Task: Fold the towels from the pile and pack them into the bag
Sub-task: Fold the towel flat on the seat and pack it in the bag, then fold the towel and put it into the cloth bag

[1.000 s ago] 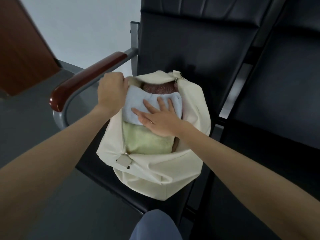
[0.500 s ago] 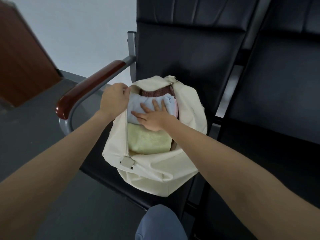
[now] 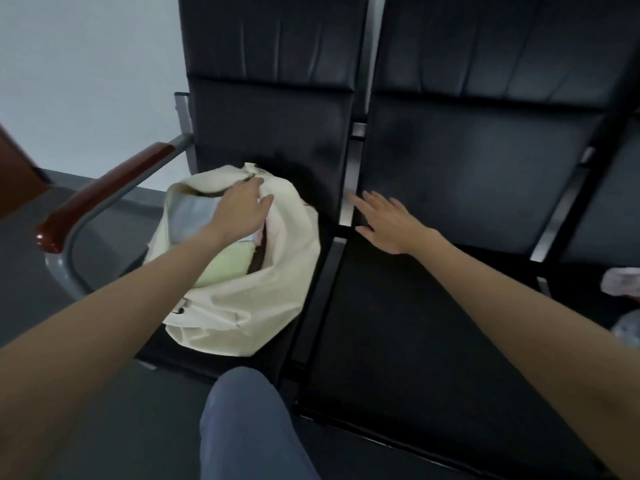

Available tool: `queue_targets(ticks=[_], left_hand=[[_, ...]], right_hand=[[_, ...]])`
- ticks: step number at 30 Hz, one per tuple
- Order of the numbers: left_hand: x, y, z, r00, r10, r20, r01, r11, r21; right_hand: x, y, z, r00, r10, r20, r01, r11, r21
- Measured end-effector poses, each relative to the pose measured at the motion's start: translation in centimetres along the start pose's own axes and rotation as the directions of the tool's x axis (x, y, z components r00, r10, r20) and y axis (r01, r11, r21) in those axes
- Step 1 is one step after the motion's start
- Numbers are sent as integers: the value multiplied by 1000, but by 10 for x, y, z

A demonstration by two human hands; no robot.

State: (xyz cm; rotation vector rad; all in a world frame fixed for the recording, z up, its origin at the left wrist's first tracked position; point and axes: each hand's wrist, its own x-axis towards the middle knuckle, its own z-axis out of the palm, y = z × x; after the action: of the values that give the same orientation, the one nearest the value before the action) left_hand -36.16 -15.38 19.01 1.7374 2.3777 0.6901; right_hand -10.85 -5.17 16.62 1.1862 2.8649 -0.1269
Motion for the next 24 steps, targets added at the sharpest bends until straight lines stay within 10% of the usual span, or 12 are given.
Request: queue_targets(ticks=[11, 24], left_hand=[[-50, 209, 127, 886, 310, 345, -286, 951, -119], [-115, 388, 257, 622, 551, 557, -502, 826, -257]], right_hand=[[-247, 199, 43, 873, 482, 71, -482, 876, -31], [-433, 321, 142, 446, 877, 179, -879, 392, 270]])
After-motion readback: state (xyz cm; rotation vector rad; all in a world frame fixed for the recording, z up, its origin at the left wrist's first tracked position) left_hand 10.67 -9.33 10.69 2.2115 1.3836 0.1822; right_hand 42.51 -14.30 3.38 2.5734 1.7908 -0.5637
